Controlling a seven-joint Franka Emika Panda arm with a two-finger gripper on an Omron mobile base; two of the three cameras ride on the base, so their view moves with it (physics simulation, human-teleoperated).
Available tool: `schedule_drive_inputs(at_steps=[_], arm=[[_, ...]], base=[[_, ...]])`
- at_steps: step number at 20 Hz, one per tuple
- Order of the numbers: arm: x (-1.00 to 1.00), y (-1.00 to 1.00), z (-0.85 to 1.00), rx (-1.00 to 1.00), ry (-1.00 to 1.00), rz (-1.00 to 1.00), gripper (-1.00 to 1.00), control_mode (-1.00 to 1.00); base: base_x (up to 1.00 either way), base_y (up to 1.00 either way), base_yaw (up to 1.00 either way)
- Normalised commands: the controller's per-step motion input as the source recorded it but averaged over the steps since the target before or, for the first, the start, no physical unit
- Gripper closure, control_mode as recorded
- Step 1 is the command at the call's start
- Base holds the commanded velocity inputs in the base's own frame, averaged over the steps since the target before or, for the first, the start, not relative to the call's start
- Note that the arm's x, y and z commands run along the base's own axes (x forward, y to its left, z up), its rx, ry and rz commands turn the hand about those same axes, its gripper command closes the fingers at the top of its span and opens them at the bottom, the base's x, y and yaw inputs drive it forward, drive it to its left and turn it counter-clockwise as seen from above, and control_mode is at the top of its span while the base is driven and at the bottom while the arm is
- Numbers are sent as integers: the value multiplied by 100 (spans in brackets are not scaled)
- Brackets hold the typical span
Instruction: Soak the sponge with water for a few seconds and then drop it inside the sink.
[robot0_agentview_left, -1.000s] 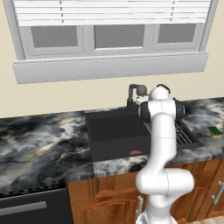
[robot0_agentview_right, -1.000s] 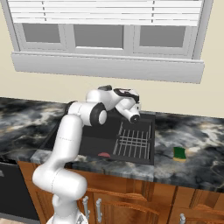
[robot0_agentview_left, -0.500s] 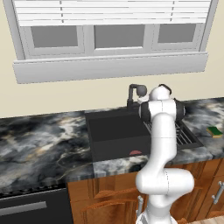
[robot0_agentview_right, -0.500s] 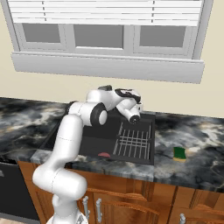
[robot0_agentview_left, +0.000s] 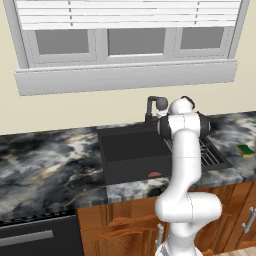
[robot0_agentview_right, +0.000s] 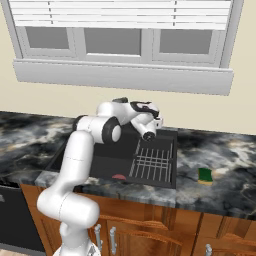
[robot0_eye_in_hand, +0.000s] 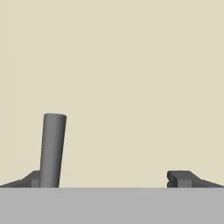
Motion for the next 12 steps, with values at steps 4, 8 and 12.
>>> schedule_drive_inputs(at_steps=[4,8,12], arm=[[0,-46,0,0,0,-3,-100,-100],[5,-48,-1,0,0,0,-100,-100],[15,-50,-7,0,0,0,-100,-100]], base=[[0,0,0],[0,0,0],[0,0,0]])
